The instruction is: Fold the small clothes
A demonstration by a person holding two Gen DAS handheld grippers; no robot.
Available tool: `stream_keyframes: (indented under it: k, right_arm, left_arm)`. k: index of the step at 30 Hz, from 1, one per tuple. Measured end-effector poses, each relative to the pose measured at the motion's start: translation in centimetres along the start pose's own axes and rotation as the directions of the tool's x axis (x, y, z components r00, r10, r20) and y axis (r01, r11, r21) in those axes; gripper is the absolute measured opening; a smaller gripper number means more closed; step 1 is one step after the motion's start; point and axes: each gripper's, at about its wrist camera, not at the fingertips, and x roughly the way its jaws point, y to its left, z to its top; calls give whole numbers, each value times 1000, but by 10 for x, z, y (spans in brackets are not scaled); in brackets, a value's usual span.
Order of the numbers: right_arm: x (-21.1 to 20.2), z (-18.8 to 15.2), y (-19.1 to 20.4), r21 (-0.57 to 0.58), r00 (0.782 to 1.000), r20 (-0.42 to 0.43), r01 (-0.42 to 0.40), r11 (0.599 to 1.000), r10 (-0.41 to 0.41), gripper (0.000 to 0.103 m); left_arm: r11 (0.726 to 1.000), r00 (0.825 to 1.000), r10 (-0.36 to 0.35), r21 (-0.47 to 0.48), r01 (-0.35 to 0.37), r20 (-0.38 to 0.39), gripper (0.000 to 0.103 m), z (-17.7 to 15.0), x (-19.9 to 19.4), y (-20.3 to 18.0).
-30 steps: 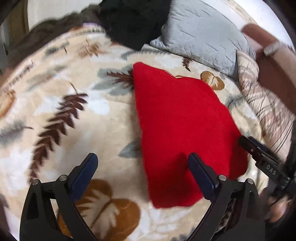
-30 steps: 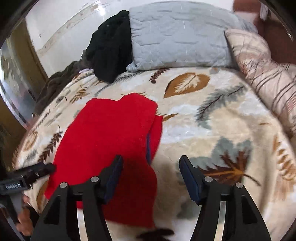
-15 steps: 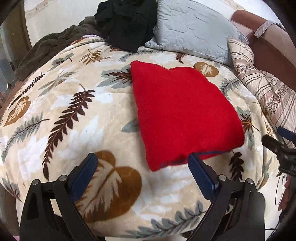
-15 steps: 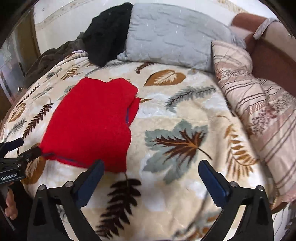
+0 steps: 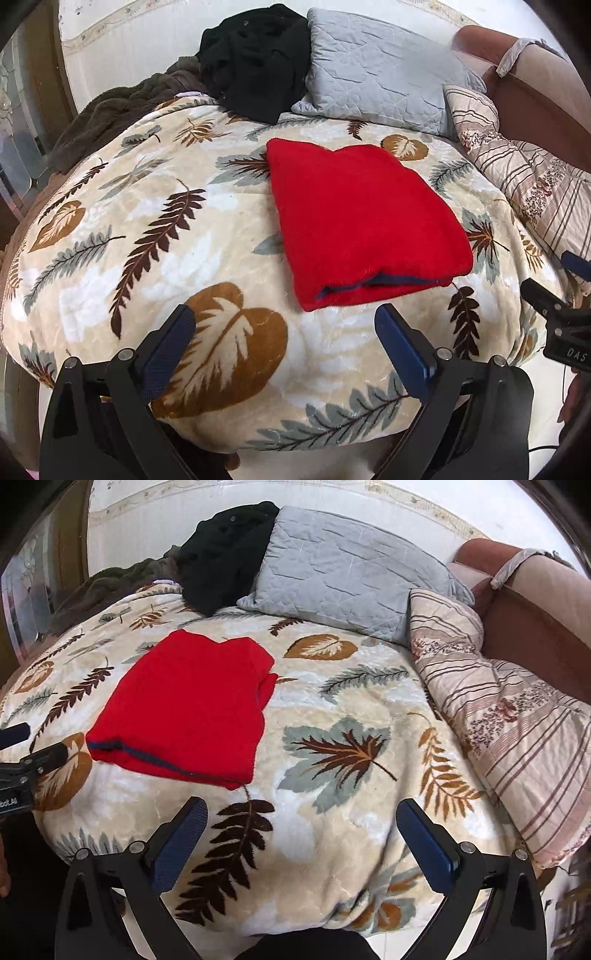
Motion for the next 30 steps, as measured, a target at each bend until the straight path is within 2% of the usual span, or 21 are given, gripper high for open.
stream_keyframes:
  k: [4, 24, 30]
  right_arm:
    - [-5, -2, 1, -12, 999, 25, 29, 999, -29, 103]
    - [-11, -10, -2, -16, 998, 24, 57, 998, -56, 103]
    - [-10, -11, -6, 6, 999, 18, 38, 999, -38, 103]
  left_arm:
    - [1000, 1000, 2, 2, -2, 9, 99, -7, -6, 1]
    - [1000, 1000, -11, 28, 11, 9, 99, -19, -16, -1]
    - [999, 1000, -11, 49, 10, 22, 99, -20, -19, -4]
